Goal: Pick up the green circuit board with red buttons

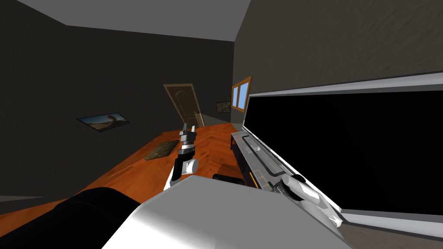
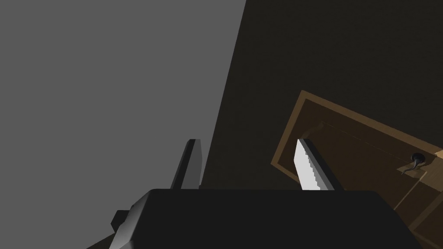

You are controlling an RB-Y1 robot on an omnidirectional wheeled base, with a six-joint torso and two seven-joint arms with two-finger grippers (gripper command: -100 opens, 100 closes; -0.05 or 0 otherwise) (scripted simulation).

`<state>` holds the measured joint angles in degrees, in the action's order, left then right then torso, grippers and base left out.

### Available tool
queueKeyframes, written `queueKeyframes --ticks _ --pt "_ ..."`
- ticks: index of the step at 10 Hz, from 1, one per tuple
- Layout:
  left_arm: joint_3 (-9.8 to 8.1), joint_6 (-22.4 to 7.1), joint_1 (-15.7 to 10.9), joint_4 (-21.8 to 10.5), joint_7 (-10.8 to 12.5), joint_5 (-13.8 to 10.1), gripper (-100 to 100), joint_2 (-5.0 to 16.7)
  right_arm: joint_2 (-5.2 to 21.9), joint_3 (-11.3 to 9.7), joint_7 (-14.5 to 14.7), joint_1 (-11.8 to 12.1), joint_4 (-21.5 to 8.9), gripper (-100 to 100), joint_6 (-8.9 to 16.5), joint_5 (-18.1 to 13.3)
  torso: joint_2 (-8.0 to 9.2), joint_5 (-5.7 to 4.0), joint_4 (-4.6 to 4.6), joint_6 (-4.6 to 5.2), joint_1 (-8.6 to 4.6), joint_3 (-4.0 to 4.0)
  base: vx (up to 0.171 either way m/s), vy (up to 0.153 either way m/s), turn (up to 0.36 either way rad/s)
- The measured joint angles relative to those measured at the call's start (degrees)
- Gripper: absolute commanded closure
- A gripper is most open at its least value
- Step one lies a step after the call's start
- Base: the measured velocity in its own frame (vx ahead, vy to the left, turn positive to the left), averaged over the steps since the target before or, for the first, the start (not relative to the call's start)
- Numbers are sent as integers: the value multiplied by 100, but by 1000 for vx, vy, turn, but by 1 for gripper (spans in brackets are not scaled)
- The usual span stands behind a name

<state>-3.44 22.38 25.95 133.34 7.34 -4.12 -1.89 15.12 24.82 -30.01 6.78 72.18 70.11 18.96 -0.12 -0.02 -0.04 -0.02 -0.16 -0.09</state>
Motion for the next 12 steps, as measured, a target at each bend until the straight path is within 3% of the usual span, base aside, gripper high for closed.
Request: queueKeyframes --ticks 1,2,3,7,8,12 --pt "0 0 0 0 0 0 0 0 29 12 -42 -34 -46 -100 98 17 5 0 1 0 2 3 0 0 0" --pt "0 0 -1 0 0 0 0 0 32 13 -51 -37 -51 0 121 19 13 1 3 -1 6 8 0 0 0" --pt "0 0 -1 0 0 0 0 0 32 13 -50 -37 -50 -100 119 19 16 1 4 -1 6 9 5 5 -17" --pt "0 0 -1 0 0 0 0 0 -72 -51 36 -63 -436 -100 -290 -48 16 2 3 0 8 9 6 6 -19" --pt "0 0 -1 0 0 0 0 0 -75 -53 40 -61 -441 100 -308 -50 17 2 4 -1 7 10 0 0 0" --pt "0 0 -1 0 0 0 0 0 -75 -50 36 -63 -439 100 -306 -48 18 -1 3 -2 5 9 0 0 0"
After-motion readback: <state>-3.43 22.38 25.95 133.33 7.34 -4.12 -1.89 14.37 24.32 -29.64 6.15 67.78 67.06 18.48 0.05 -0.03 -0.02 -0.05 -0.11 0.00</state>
